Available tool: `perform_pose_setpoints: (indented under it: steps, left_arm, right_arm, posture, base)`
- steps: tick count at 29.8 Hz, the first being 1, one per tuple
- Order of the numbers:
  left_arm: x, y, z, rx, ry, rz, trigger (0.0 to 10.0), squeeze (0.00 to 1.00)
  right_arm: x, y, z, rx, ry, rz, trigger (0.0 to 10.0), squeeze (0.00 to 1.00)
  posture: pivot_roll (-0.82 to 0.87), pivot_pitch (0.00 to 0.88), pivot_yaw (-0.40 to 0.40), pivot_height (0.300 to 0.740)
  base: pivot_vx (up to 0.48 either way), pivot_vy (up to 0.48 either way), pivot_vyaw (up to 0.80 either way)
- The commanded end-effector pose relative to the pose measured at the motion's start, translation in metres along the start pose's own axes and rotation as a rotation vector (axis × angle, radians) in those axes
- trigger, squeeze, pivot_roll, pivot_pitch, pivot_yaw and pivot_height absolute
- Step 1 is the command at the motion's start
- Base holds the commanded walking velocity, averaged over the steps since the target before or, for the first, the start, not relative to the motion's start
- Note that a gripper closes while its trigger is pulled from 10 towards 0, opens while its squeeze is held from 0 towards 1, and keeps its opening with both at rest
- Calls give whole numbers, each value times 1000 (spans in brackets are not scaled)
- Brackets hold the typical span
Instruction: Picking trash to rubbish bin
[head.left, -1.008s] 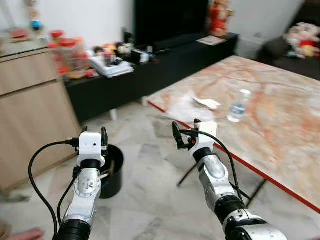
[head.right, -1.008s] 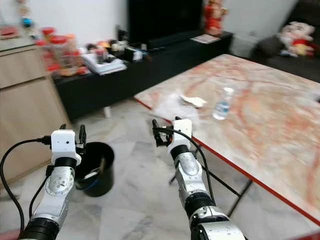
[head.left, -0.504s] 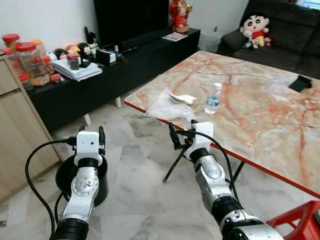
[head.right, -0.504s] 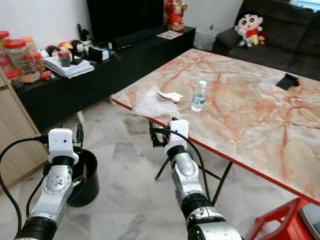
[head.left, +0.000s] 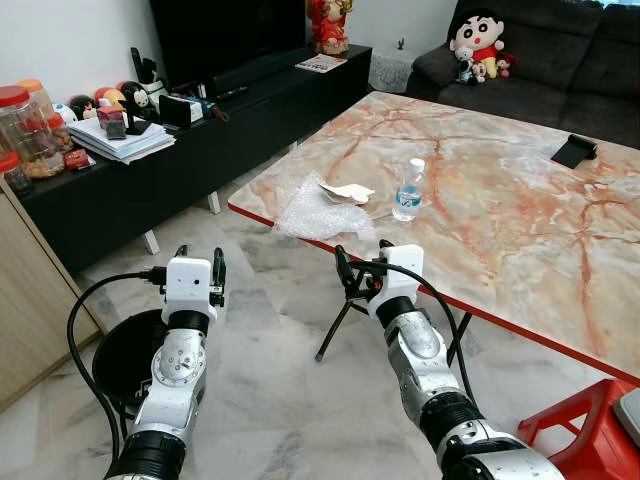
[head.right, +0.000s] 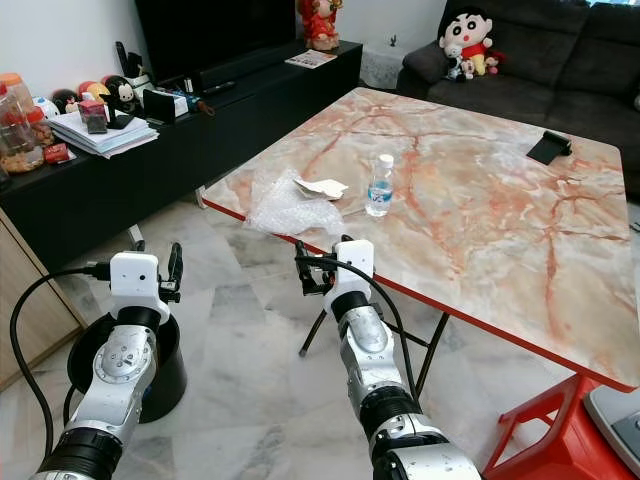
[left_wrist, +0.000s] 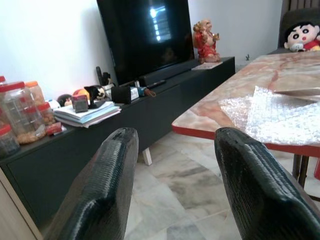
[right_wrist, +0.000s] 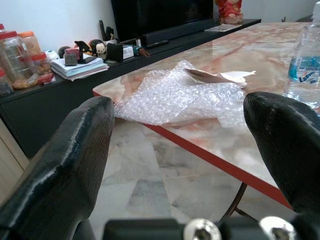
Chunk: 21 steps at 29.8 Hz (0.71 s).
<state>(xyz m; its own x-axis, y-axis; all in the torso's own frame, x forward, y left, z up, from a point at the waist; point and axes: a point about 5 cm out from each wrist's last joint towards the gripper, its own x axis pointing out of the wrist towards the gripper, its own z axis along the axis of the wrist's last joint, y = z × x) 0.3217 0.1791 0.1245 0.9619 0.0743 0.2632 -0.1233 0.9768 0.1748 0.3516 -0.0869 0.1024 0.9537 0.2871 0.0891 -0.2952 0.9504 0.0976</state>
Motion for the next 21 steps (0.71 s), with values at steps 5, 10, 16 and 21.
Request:
perform_pose_setpoints:
  steps: [5,10,16,21]
  left_arm:
    - [5,-2,7,-8,-14,-13,10000,0]
    - [6,1,6,-2,-2,3,10000,0]
    - [6,1,8,-5,-12,-4,10000,0]
    - [6,-1,9,-8,-16,-9,10000,0]
  right_arm:
    - [5,4,7,-5,-15,8,10000,0]
    - [6,7,7,-4,-16,12,10000,0]
    - [6,9,7,-2,-16,14,10000,0]
    - [6,9,7,-2,-16,15,10000,0]
  posture:
    - [25,0,-23,740]
    - [25,0,-21,740]
    - [25,0,-18,740]
    - [26,0,-17,740]
  base:
    - [0,0,-800]
    - [111,0,-800]
    - [243,0,-800]
    - [0,0,-800]
